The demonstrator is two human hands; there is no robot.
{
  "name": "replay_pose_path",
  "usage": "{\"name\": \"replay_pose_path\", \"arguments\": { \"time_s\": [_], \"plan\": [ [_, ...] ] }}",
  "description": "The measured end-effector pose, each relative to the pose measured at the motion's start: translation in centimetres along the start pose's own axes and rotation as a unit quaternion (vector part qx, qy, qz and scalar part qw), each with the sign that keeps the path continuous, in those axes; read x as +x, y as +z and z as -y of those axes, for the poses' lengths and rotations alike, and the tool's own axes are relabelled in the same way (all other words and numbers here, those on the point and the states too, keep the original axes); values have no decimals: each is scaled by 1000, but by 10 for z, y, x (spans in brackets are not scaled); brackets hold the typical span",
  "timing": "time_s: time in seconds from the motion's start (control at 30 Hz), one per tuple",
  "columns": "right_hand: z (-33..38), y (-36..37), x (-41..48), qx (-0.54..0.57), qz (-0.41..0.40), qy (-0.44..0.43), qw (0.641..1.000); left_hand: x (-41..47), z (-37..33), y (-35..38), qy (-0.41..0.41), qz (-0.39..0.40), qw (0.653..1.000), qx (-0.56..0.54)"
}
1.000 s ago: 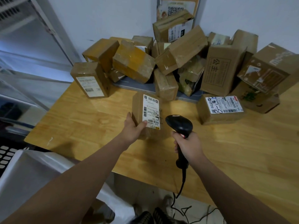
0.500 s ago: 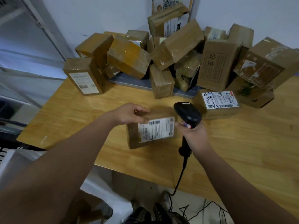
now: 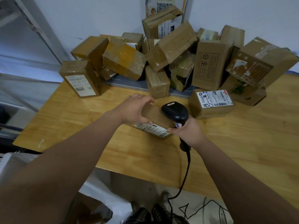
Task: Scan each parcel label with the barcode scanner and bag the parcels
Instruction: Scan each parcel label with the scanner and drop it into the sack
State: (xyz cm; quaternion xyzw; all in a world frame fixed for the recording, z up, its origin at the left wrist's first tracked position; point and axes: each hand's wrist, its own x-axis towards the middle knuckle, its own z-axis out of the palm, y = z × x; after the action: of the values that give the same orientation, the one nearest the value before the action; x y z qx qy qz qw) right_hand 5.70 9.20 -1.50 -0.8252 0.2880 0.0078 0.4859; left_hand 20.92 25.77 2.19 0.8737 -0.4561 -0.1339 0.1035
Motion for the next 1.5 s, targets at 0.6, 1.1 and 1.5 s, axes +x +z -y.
{"name": "replay_pose_path", "arguments": {
  "time_s": [0.6, 1.1, 1.5],
  "plan": [
    [-16, -6, -24, 313, -80, 88, 942, -29, -20, 59, -283, -113, 784, -541],
    [10, 7, -40, 115, -35, -21, 993, -22, -15, 67, -315, -161, 811, -465],
    [14, 11, -43, 127, -42, -19, 991, -23, -12, 70, -322, -155, 810, -465]
  ]
}}
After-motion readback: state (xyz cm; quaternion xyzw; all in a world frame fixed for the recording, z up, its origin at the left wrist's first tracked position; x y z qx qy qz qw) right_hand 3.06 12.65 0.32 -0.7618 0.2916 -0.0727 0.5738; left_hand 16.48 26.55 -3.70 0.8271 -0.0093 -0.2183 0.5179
